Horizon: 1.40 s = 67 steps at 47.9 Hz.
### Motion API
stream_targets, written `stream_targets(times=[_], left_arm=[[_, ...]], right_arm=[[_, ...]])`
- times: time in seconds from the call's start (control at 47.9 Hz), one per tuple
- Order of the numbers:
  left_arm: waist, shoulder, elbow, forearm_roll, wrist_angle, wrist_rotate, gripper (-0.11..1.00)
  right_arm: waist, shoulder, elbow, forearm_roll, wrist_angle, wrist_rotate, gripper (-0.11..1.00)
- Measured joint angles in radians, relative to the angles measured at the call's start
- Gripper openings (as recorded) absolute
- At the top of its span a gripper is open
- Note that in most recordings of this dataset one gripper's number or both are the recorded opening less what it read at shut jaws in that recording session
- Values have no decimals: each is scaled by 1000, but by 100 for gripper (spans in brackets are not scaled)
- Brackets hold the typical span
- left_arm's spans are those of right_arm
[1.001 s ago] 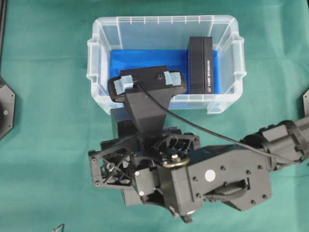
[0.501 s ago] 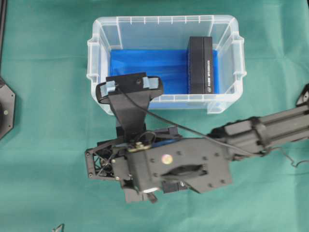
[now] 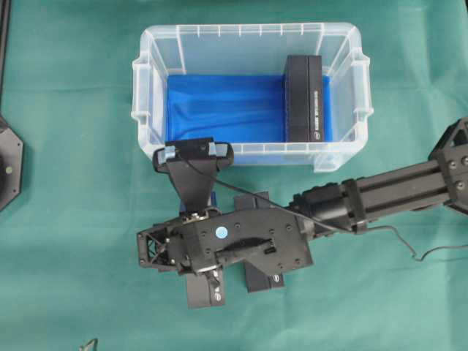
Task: Take the box out of the case with the right arm.
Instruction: 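Carry the box forward and lower it onto the cloth left of the first box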
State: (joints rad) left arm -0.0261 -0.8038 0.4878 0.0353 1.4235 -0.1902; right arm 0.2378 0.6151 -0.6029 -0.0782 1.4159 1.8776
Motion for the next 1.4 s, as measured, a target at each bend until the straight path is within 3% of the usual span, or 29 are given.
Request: stream_targets(times=[0.48, 0.605, 0.647, 1.252, 1.398], left_arm=[[0, 0, 0, 0, 0, 3, 2], [0, 0, 0, 0, 0, 3, 2], [0, 0, 2, 0, 0, 3, 2], [0, 0, 2, 0, -2, 5, 2], [0, 2, 2, 0, -2, 5, 2]], right_arm=[[-3, 0, 38, 35, -69, 9, 68], [-3, -2, 37, 35, -69, 5, 90], [-3, 0, 37, 35, -69, 5, 93], [-6, -9, 37, 21, -64, 5, 91], [-8, -52, 20, -8, -29, 3, 91]])
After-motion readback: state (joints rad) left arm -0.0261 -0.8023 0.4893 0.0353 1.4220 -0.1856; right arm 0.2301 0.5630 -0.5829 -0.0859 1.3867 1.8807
